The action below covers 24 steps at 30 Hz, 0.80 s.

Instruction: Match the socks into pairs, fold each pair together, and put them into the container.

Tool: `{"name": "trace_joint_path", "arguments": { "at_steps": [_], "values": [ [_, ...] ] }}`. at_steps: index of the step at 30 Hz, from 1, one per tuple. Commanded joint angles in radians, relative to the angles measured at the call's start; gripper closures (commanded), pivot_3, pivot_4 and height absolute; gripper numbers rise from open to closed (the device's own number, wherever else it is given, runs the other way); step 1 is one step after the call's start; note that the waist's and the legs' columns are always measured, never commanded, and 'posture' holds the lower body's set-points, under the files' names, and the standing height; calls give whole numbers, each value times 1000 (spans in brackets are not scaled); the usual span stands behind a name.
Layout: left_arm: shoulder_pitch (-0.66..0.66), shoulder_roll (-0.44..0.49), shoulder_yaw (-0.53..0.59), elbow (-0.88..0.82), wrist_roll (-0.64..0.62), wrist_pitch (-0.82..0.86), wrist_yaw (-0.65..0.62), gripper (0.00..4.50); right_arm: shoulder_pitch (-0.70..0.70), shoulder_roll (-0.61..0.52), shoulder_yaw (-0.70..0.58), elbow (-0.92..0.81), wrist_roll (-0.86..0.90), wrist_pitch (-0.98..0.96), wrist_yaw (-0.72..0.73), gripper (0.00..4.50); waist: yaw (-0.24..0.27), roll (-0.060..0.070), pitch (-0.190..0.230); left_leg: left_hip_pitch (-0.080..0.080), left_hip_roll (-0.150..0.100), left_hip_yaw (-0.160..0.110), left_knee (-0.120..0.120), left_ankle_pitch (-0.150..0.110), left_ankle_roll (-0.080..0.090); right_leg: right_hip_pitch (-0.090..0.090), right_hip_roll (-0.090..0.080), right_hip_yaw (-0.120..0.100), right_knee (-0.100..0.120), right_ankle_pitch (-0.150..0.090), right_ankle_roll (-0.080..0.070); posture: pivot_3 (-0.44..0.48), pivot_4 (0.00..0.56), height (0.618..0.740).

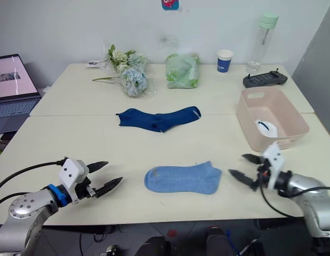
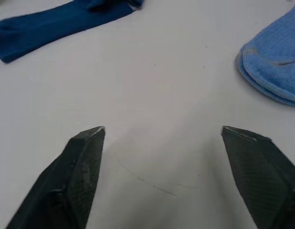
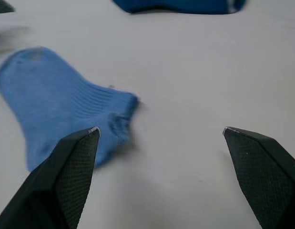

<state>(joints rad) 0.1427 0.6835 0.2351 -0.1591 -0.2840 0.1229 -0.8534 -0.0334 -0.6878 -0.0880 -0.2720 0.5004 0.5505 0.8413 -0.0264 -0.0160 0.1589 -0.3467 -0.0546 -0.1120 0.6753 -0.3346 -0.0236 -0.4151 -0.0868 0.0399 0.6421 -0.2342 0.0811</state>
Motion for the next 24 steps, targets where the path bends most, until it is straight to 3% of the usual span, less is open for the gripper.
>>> {"name": "trace_joint_path", "arguments": {
  "at_steps": [1, 4, 7, 14, 17, 19, 24],
  "values": [
    [-2, 2, -10, -30, 8, -25, 3, 36, -51, 9, 37, -40, 29, 189, -83, 0, 0, 0, 0, 0, 0, 0, 0, 0, 0, 0, 0, 0, 0, 0, 0, 0, 150, 740],
    [0, -4, -15, -48, 4, -19, 8, 36, -79, 3, 81, -59, 50, 279, -74, 0, 1, 0, 0, -1, 0, 0, 0, 0, 0, 0, -1, 0, 0, 0, 0, 0, 150, 740],
    [5, -6, -22, -54, 11, -22, 9, 0, -95, -7, 118, -56, 42, 326, -73, 552, 1, 0, 0, -1, 0, 0, 0, 0, 0, -1, -1, 0, 0, 0, 0, 0, 150, 740],
    [-5, -6, -11, -61, 1, -7, 22, 0, -138, 50, 45, -64, 173, 470, -89, 2861, 0, 0, 0, -1, -1, 0, 0, 0, 0, -1, 0, 0, 0, 0, 0, 0, 150, 740],
    [-11, -4, -15, -50, 13, -14, 25, 0, -155, 70, 8, -39, 188, 485, -119, 4172, 0, 0, 0, -1, -1, 0, 0, 0, 0, -1, 0, 0, 0, 0, 0, 0, 150, 740],
    [-13, -2, -17, -48, 13, -16, 21, 0, -167, 67, -11, -24, 200, 497, -118, 4437, 0, 0, 0, -1, -2, 0, 0, 0, 0, -1, 0, -1, 0, 0, 0, 0, 150, 740],
    [-107, -16, -107, -112, -18, 21, -22, 0, -253, -44, -37, 90, 233, 529, 2, 4437, 4, 1, 1, -1, -3, 0, 1, 0, 1, 0, -1, 0, 0, 0, 0, 0, 150, 740]
  ]
}}
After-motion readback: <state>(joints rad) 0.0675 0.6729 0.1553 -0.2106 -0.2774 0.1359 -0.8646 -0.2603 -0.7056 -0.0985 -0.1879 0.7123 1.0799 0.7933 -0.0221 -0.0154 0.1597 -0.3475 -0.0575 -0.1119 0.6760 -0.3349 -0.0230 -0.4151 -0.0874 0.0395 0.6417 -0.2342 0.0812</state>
